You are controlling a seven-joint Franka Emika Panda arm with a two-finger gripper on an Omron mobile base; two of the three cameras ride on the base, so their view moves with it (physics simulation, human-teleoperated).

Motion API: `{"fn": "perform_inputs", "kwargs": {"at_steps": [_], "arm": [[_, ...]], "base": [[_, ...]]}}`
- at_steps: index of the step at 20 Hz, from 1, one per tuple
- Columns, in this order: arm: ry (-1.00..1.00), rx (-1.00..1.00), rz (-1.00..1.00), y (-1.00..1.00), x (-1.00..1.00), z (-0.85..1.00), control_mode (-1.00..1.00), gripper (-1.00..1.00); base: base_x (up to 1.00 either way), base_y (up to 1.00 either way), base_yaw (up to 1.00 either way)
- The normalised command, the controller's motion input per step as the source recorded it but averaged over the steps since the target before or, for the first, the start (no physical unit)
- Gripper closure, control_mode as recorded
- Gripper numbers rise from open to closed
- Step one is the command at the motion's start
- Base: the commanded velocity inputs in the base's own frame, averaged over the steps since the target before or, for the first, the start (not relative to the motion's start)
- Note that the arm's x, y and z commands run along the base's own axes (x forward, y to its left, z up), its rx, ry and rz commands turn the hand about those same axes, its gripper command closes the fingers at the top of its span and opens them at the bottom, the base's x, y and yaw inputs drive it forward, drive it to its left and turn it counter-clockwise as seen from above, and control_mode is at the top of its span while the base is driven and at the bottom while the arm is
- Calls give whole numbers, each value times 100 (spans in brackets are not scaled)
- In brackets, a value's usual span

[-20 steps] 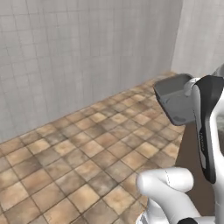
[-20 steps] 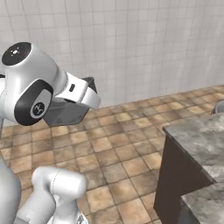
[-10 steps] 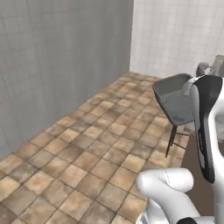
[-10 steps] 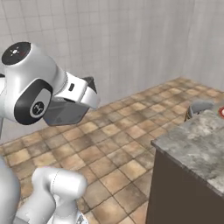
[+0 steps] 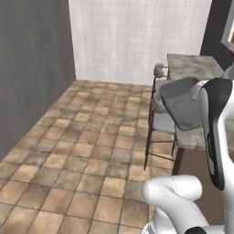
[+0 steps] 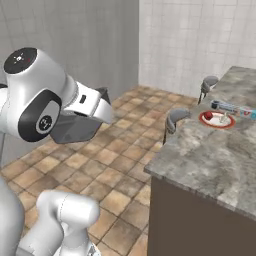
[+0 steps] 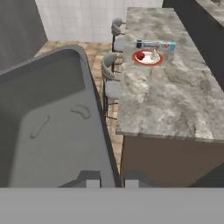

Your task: Retrieve the tupperware and aluminum foil from the cabinet and place them on the dining counter near the plate with garlic and bell pepper to prepare for storing leftovers.

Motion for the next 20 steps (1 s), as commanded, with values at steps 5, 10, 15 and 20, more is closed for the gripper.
{"fn": "perform_inputs", "kwargs": {"at_steps": [5, 10, 15, 20], "arm": [[0, 0, 0, 0, 0, 0, 100, 100], [0, 0, 0, 0, 0, 0, 100, 100], [0, 0, 0, 0, 0, 0, 100, 100], [0, 0, 0, 0, 0, 0, 100, 100]], "base": [[60, 56, -66], [58, 74, -64], [58, 80, -62], [60, 76, -61]]}}
